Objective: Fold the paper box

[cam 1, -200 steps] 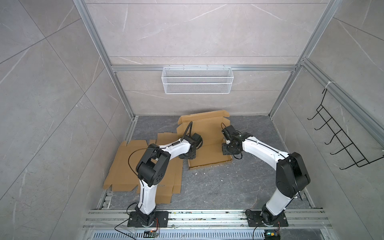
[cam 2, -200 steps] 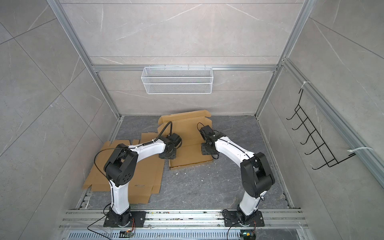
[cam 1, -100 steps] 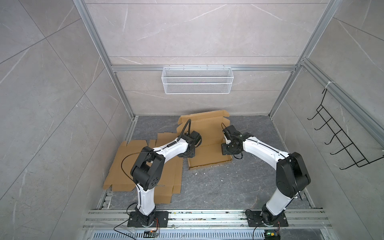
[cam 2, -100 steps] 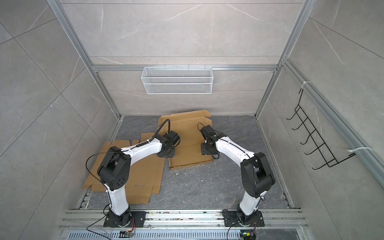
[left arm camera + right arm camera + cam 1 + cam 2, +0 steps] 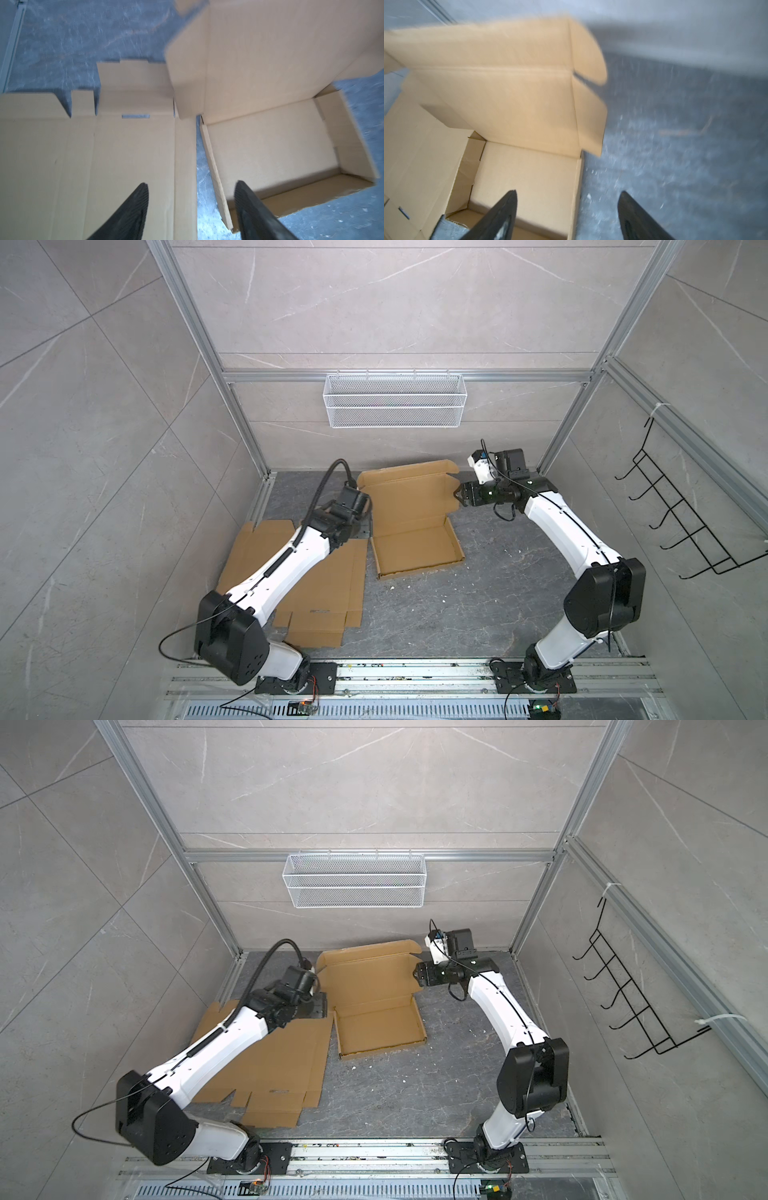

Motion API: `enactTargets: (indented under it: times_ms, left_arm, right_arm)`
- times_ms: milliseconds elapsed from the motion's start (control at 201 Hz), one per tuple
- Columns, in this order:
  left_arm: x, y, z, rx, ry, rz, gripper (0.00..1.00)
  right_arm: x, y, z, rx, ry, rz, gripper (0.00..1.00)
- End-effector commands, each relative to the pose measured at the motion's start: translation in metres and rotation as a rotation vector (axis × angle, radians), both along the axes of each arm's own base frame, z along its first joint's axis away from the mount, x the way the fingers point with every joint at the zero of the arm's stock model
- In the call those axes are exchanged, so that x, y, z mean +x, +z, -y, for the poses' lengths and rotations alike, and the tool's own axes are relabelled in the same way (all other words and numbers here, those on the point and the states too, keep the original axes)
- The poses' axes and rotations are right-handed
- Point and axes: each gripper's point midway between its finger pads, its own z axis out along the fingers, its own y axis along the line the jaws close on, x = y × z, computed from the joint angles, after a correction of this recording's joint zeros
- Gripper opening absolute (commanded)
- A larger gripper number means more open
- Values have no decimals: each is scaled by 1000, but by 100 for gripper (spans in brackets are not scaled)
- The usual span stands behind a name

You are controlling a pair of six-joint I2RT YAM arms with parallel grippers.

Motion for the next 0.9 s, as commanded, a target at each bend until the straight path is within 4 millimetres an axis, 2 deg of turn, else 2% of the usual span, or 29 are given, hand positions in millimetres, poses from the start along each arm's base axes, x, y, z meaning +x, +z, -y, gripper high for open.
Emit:
enactTargets:
  times_ms: [0,124,254,408,637,712,896]
  left_arm:
    - [27,32,4,-163,-183,126,73]
    - [50,25,-3,-258,-288,111,79]
    - [72,13,-14,-322,-321,106,80]
    - [84,10,4,-415,-424,128,79]
    - [98,-6,13,-462,-450,107,70]
    - [104,-12,13,-461,-447,92,64]
    - [108,-16,19,-471,-464,80,49]
  right_arm:
    - [22,12,-5,-81,193,101,80]
    - [43,4,0,-70,250,77,80]
    - [54,-2,-1,-26,302,84,80]
    - [57,-17,-7,18,376,26,80]
    - [61,-34,-15,67,415,-25,75]
    - [63,-43,-16,73,415,-58,71]
    - [65,-50,-16,71,415,-71,66]
